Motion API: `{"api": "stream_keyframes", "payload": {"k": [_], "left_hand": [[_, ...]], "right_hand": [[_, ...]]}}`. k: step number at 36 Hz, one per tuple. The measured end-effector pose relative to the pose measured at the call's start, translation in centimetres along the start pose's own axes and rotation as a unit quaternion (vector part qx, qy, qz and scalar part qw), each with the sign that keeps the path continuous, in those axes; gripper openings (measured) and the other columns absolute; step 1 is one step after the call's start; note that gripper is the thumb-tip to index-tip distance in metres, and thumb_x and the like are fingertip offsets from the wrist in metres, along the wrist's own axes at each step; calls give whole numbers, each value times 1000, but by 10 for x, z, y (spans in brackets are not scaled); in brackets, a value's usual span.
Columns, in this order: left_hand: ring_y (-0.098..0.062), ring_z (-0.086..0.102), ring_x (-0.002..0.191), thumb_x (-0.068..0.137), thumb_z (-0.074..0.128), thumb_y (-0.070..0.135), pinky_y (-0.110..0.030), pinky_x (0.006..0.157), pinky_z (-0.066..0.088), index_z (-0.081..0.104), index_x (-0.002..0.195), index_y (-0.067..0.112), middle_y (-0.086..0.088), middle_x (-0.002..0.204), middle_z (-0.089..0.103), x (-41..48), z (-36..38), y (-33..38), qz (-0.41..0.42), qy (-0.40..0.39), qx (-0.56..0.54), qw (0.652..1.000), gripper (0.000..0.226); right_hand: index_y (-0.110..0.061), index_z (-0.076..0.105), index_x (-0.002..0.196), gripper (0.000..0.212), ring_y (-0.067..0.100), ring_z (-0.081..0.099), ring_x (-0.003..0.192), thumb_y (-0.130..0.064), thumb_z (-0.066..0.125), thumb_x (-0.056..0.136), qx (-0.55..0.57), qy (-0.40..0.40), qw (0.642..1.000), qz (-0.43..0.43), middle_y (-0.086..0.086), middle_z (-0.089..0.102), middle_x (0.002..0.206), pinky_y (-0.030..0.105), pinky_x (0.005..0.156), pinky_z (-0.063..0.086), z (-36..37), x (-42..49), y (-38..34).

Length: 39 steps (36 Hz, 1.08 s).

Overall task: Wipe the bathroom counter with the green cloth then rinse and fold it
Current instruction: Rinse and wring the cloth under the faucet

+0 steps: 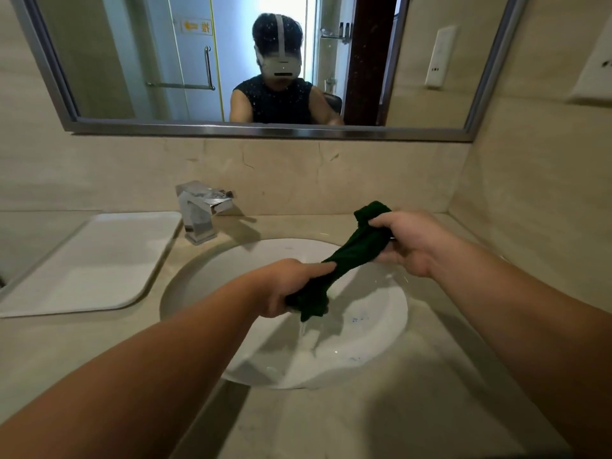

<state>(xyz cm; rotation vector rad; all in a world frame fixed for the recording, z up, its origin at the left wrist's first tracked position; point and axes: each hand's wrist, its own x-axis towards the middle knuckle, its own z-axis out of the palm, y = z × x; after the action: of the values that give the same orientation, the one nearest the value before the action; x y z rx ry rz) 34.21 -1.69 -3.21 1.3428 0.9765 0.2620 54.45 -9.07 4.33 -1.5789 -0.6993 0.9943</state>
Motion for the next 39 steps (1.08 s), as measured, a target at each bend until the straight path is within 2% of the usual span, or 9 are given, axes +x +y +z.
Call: {"api": "stream_keyframes", "payload": {"k": [6, 10, 14, 18, 22, 26, 29, 32, 39], "left_hand": [[-33, 75, 73, 105, 52, 56, -45, 63, 65, 56, 126, 4, -18, 85, 69, -6, 18, 11, -83, -11, -67, 994, 56], [-37, 72, 84, 104, 44, 65, -58, 81, 64, 58, 127, 0, -19, 103, 61, -2, 22, 19, -83, -47, -169, 981, 70], [-39, 71, 90, 98, 46, 75, -45, 74, 65, 66, 124, 2, -19, 101, 72, -5, 21, 27, -43, -107, -242, 963, 81], [-31, 69, 86, 96, 54, 72, -32, 58, 63, 69, 117, 9, -16, 94, 71, -8, 14, 25, -13, -130, -228, 965, 68], [-24, 68, 76, 89, 78, 36, -24, 45, 55, 58, 127, 6, -16, 96, 65, -8, 7, 23, 9, -155, -237, 959, 53], [-13, 62, 54, 96, 65, 12, -17, 38, 46, 60, 105, 1, -11, 80, 66, -24, 12, 39, -4, -208, -126, 970, 15], [-10, 56, 46, 98, 62, 6, -16, 36, 40, 63, 93, 3, -9, 74, 66, -30, 22, 52, 7, -225, 32, 974, 5], [-11, 54, 46, 95, 64, 1, -19, 37, 39, 61, 83, 5, -5, 65, 61, -26, 26, 60, -6, -224, 144, 964, 13], [-15, 48, 47, 92, 65, -1, -21, 39, 31, 57, 68, 9, -5, 58, 57, -18, 36, 60, -1, -165, 246, 955, 28]], "right_hand": [[-15, 57, 129, 39, 32, 79, 87, -5, 70, 93, -63, 8, 995, -80, 20, 72, 112, 46, 67, 67, 3, -11, -1], [-21, 59, 118, 32, 28, 76, 92, -13, 75, 91, -161, -8, 977, -137, 13, 71, 111, 49, 77, 67, 9, -20, 2], [-23, 69, 112, 29, 24, 77, 92, -30, 76, 85, -289, -104, 933, -186, 5, 78, 101, 51, 91, 62, 22, -38, 9], [-28, 77, 99, 21, 27, 74, 96, -19, 61, 89, -345, -138, 900, -227, 4, 79, 98, 50, 93, 59, 18, -44, 14], [-26, 52, 135, 53, 16, 54, 128, -6, 61, 87, -438, -120, 827, -333, -2, 59, 139, 35, 104, 46, 3, -39, 24], [-35, -1, 165, 111, 18, 11, 160, -13, 71, 83, -573, -139, 697, -407, -3, 12, 173, 41, 128, 23, -6, -26, 48], [-23, 14, 164, 104, 31, 43, 144, -25, 79, 83, -600, -76, 602, -522, 10, 39, 160, 48, 115, 44, -5, -16, 55], [-16, 32, 157, 79, 29, 65, 98, -41, 65, 89, -624, -25, 548, -556, 9, 63, 121, 44, 75, 59, -2, -18, 53], [-22, 47, 123, 42, 22, 65, 70, -50, 60, 95, -735, -22, 550, -396, -3, 68, 89, 37, 62, 56, 7, -35, 38]]}}
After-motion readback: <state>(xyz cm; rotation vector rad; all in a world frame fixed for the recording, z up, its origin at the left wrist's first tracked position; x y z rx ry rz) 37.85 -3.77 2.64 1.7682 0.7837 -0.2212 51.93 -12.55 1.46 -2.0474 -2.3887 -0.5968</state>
